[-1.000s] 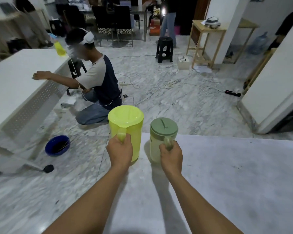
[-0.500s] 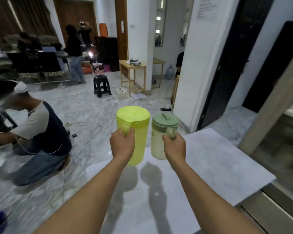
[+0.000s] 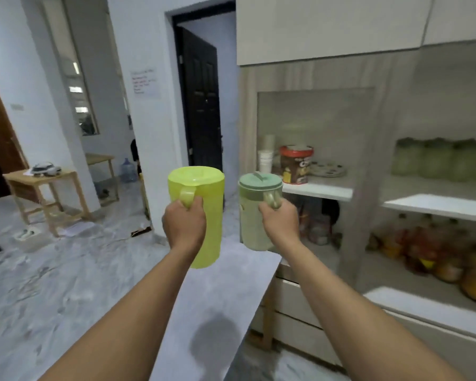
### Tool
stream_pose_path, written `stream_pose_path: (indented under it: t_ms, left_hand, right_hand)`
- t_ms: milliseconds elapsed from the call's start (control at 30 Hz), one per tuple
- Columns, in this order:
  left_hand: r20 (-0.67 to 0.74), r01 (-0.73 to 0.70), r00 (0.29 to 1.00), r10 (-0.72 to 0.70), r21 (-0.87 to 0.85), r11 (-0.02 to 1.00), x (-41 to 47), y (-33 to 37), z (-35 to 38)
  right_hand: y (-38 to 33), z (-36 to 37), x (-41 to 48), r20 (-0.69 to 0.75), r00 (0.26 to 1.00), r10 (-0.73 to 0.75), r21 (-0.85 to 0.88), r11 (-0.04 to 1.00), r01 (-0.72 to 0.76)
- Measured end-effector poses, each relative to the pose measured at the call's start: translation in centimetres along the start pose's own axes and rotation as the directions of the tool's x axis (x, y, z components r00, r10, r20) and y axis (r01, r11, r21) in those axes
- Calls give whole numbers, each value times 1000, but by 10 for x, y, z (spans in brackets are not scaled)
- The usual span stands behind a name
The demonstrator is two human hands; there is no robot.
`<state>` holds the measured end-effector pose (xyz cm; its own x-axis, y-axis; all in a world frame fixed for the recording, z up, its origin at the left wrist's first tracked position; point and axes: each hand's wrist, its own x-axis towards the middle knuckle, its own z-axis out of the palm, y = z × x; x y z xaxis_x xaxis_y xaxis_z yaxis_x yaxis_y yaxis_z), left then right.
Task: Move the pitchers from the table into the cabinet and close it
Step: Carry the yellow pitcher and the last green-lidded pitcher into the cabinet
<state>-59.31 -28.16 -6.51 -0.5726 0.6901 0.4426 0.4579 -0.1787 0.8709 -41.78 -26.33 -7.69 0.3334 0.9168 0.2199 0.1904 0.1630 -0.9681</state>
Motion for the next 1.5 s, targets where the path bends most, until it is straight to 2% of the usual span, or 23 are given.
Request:
stream_pose_path:
  t_ms: [133, 333, 500, 733, 1067, 1500]
  left_hand:
    - [103, -53, 993, 64, -106, 993, -24, 57, 66]
    - [177, -127, 970, 167, -220, 967, -75, 138, 166]
    - [240, -143, 947, 215, -287, 947, -123, 195, 251]
    - [292, -130, 921, 259, -395, 909, -177, 252, 348]
    - [398, -54, 876, 272, -481, 875, -222, 300, 470]
    - [465, 25, 846, 260, -521, 853, -213, 337, 628]
  right_hand:
    - [-7, -87, 34, -179, 984, -17, -34, 999, 11]
    - [-7, -218, 77, -384, 922, -48, -80, 997, 19]
    - [-3, -325, 102, -498, 865, -51, -102, 995, -1]
    - [9, -437, 141, -583, 810, -69, -146, 989, -21]
    - [45, -523, 208, -655, 755, -42, -152, 985, -78]
    - [74, -568, 340, -709, 702, -59, -127, 991, -45]
